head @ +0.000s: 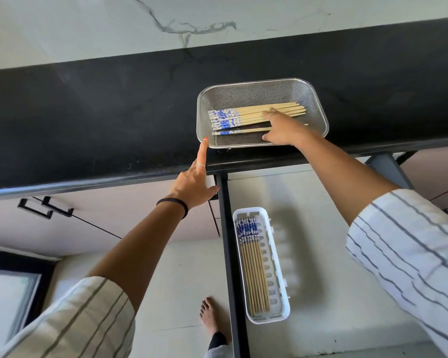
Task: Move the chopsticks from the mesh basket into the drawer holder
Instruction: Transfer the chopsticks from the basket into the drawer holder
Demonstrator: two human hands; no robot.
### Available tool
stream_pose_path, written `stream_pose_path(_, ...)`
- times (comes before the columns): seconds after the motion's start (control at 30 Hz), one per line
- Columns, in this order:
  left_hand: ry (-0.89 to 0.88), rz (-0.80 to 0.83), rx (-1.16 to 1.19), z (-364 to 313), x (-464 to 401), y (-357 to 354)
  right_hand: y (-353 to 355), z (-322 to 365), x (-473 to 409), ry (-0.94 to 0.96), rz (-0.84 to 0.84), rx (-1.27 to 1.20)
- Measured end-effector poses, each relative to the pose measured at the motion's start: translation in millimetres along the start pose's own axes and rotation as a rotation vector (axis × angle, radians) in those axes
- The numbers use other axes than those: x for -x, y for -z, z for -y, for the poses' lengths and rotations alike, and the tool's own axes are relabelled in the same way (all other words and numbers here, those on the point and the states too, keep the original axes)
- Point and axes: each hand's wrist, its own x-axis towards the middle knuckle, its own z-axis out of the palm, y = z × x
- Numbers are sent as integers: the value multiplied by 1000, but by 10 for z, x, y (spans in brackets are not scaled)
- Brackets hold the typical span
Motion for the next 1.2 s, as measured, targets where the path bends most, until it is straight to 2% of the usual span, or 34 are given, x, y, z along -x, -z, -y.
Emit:
stream_pose_path(0.23,-6,-38,-2,17,15,-16,-61,70,-102,50,-145,294)
stream_pose_path(0.47,-5,-47,-9,33,6,-32,-83,96,-140,118,-160,473)
stream_pose_path(0.7,0,-38,-2,18,6,-43,35,53,-140,274,-133,540)
stream_pose_path(0.93,8,-25,-2,3,10,-30,8,33,-97,283,-75,650)
stream_pose_path(1.2,7,-23,-27,15,0,-29,247,-15,89,358,-188,545)
